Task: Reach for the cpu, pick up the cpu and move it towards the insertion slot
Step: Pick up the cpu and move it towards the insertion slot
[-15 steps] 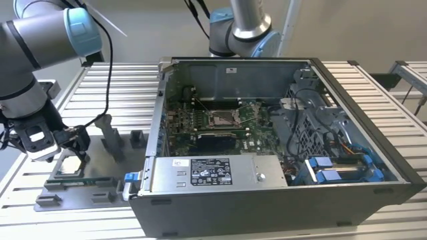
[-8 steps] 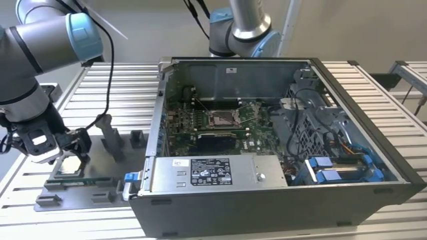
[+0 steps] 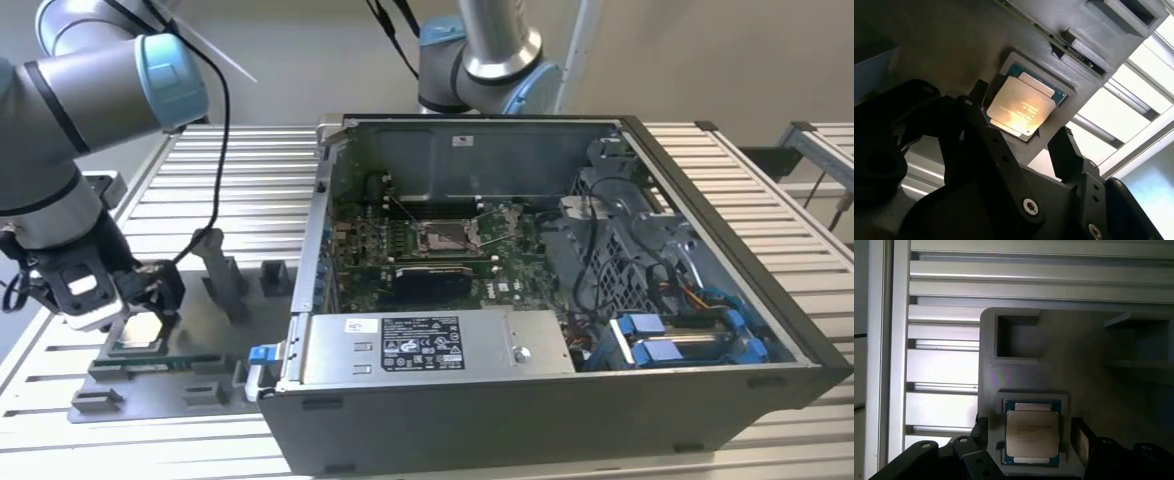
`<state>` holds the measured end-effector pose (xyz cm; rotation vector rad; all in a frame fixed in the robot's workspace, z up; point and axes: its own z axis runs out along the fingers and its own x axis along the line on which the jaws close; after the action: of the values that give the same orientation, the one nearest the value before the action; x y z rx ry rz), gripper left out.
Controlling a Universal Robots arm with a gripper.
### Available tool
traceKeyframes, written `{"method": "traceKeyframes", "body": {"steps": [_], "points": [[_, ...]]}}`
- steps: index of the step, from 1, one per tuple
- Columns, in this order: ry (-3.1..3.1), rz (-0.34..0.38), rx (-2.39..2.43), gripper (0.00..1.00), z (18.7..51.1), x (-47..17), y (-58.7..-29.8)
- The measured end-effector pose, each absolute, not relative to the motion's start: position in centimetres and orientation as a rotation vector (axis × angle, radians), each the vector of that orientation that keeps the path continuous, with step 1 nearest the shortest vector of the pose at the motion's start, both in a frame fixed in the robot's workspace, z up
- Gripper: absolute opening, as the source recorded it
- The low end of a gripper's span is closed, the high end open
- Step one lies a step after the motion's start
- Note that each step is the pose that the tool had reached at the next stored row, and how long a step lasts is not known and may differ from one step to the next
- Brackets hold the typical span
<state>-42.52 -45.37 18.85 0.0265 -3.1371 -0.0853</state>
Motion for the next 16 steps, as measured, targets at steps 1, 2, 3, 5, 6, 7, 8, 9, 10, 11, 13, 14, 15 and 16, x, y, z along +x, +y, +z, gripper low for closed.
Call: {"method": "traceKeyframes", "body": {"steps": [1, 2, 3, 5, 6, 7, 8, 9, 10, 11, 13, 14, 15, 16], "points": [[-3.137, -0.085, 0.026, 1.00, 18.79, -42.53, -45.37], [-3.137, -0.085, 0.026, 1.00, 18.73, -42.53, -45.37], [-3.137, -0.085, 0.026, 1.00, 18.68, -42.53, -45.37], [-3.137, -0.085, 0.026, 1.00, 18.59, -42.53, -45.37], [-3.137, -0.085, 0.026, 1.00, 18.55, -42.53, -45.37], [-3.137, -0.086, 0.026, 1.00, 18.53, -42.53, -45.37], [-3.137, -0.086, 0.026, 1.00, 18.53, -42.53, -45.37], [-3.137, -0.085, 0.026, 1.00, 18.53, -42.53, -45.37], [-3.137, -0.085, 0.026, 1.00, 18.53, -42.53, -45.37], [-3.137, -0.086, 0.026, 1.00, 18.52, -42.53, -45.37], [-3.137, -0.086, 0.026, 1.00, 18.52, -42.53, -45.37], [-3.137, -0.086, 0.026, 1.00, 18.52, -42.53, -45.37], [-3.137, -0.086, 0.026, 1.00, 18.51, -42.53, -45.37], [-3.137, -0.086, 0.026, 1.00, 18.51, -42.53, -45.37]]}}
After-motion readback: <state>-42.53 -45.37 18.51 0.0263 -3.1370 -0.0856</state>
